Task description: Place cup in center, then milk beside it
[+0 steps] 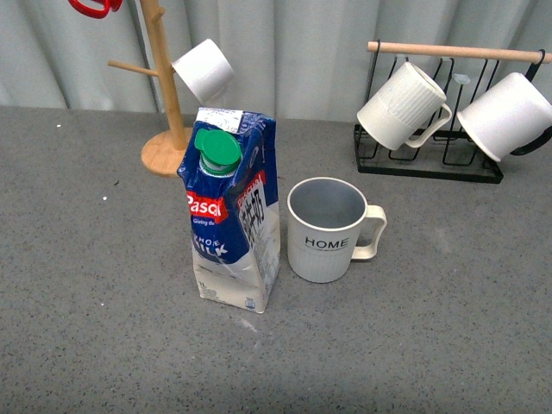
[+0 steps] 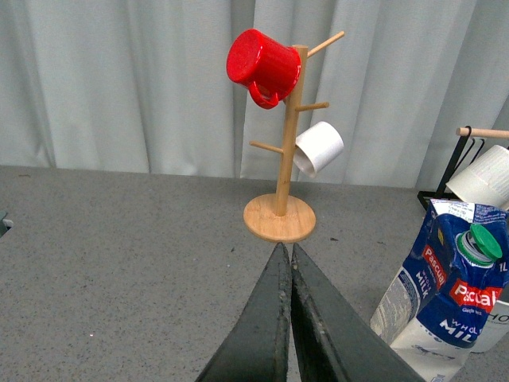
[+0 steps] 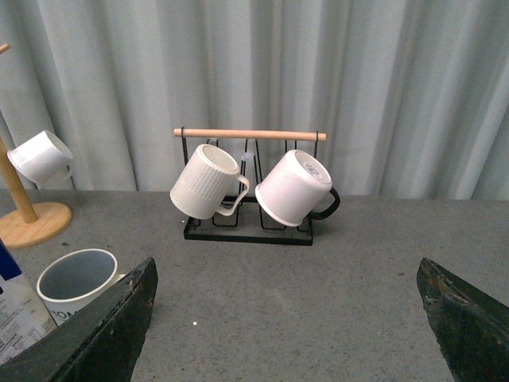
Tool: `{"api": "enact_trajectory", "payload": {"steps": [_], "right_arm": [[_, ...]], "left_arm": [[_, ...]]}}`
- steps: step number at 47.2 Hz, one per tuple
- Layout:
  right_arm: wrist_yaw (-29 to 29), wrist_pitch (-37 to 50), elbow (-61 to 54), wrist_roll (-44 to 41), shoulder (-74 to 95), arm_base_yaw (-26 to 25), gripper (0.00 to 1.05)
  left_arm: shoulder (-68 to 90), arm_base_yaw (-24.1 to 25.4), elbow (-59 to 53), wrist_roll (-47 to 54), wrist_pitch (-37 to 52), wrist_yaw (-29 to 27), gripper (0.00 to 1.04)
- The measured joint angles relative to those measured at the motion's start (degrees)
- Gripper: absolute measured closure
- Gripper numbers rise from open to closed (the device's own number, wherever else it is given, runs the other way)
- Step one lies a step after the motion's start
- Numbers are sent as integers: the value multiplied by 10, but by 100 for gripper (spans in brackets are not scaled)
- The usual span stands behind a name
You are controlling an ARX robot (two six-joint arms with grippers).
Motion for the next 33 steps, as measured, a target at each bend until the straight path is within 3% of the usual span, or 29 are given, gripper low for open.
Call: {"api": "enact_trajectory", "payload": {"steps": [13, 20, 33], "right_arm": [[0, 0, 0, 0, 0, 0, 9], [0, 0, 0, 0, 0, 0, 9], [0, 0, 0, 0, 0, 0, 9]], "left_arm": [[-41, 0, 0, 0, -42, 0, 101], [-126, 0, 0, 0, -138, 1, 101], [-139, 0, 0, 0, -144, 1, 98]]}}
